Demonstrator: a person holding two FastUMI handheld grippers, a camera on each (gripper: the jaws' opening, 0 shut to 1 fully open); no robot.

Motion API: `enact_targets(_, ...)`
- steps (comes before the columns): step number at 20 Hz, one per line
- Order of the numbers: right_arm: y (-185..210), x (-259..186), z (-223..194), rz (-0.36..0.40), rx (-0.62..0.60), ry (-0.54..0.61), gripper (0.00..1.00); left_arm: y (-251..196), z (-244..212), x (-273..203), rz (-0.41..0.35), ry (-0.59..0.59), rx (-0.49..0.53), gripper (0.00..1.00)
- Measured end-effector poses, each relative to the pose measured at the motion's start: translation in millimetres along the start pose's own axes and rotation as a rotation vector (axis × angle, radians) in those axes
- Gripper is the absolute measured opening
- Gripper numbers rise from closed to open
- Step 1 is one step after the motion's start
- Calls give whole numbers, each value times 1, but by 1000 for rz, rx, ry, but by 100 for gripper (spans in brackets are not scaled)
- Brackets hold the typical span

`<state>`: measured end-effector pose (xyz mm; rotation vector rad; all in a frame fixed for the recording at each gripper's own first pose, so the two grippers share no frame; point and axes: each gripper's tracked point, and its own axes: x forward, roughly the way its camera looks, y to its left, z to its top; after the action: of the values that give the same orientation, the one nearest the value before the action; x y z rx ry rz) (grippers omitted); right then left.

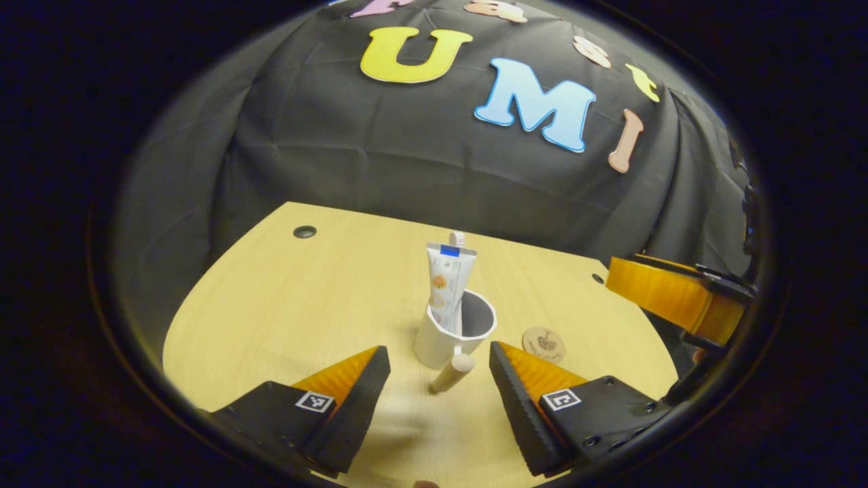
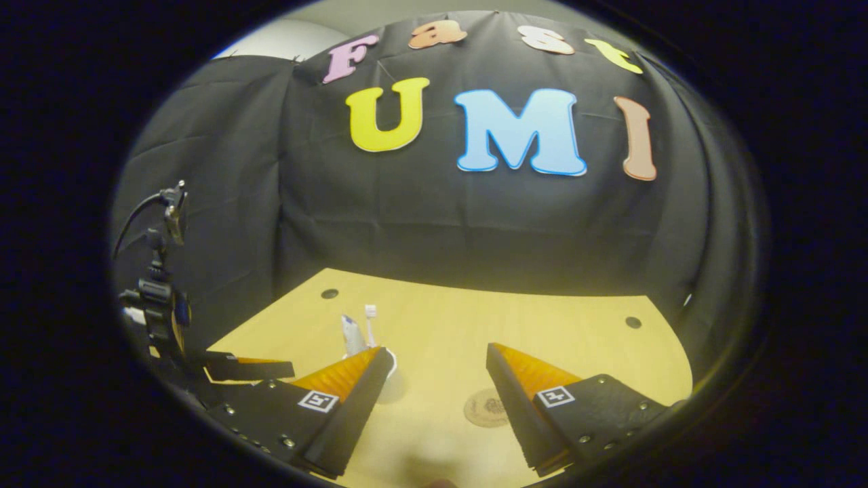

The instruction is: Put the toothbrush and toothpaste on the desktop into the cup, then pick up the cup and place it on the coaster on the desktop.

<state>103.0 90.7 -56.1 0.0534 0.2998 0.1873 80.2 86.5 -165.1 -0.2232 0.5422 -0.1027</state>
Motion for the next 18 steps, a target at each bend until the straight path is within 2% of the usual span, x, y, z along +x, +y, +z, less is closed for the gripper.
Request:
enact_targets(1, -9, -7, -5, -18, 13, 9, 90, -2, -2, 3, -2, 19, 13, 96)
enact_targets(5, -38, -30, -25, -72, 69, 43, 90, -10, -18, 22, -7, 137, 43, 95)
enact_targets(6, -44, -35, -31, -81, 83, 55, 90, -12, -24, 26, -5, 174, 52, 99)
enact_targets(8, -52, -41, -43, -95, 107, 82, 90, -16, -31, 36, 2, 233, 74, 100)
enact_targets(9, -56, -43, -50, -100, 114, 94, 90, -16, -34, 39, 6, 258, 84, 92)
enact_targets(11, -61, -48, -61, -105, 123, 121, 90, -16, -38, 45, 15, 304, 105, 99)
enact_targets(14, -68, -54, -73, -109, 132, 151, 90, -12, -46, 55, 34, 376, 136, 100)
enact_targets(15, -71, -55, -78, -110, 135, 160, 90, -10, -46, 57, 39, 394, 149, 96)
enact_targets(17, -75, -56, -84, -111, 145, 178, 90, -6, -46, 62, 48, 424, 176, 96)
enact_targets(18, -78, -57, -87, -112, 150, 187, 90, -4, -48, 64, 56, 439, 186, 100)
